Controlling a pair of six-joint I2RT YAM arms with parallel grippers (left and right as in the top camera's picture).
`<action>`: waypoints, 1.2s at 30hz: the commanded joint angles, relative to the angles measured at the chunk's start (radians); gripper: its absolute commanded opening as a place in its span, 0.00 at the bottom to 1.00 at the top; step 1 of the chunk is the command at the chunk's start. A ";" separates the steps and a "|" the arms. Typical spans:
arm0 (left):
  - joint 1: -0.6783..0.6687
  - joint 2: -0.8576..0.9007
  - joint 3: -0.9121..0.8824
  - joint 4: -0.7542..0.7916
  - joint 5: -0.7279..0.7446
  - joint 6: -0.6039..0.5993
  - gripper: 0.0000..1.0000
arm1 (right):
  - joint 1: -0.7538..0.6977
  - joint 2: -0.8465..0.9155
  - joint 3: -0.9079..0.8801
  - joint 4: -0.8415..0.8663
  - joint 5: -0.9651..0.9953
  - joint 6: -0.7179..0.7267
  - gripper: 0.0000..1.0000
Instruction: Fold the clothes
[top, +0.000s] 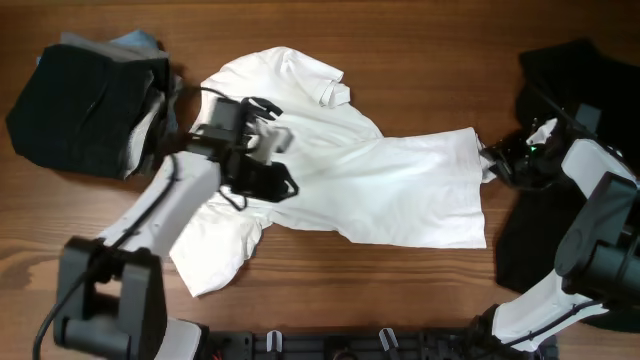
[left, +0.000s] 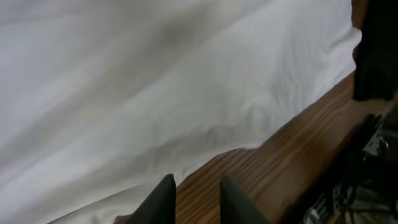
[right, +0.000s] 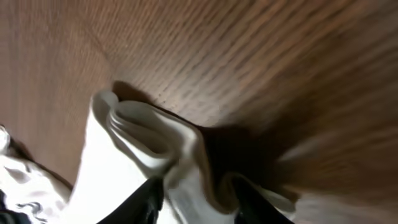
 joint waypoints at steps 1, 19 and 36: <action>-0.100 0.107 0.014 0.001 -0.006 0.026 0.25 | 0.061 0.068 -0.002 0.089 0.004 0.101 0.15; -0.168 0.357 0.014 -0.058 -0.193 -0.065 0.38 | 0.059 0.067 0.031 0.991 -0.342 0.141 1.00; 0.262 -0.215 0.277 -0.325 -0.193 -0.113 0.51 | 0.015 -0.299 -0.150 -0.410 0.166 -0.204 0.52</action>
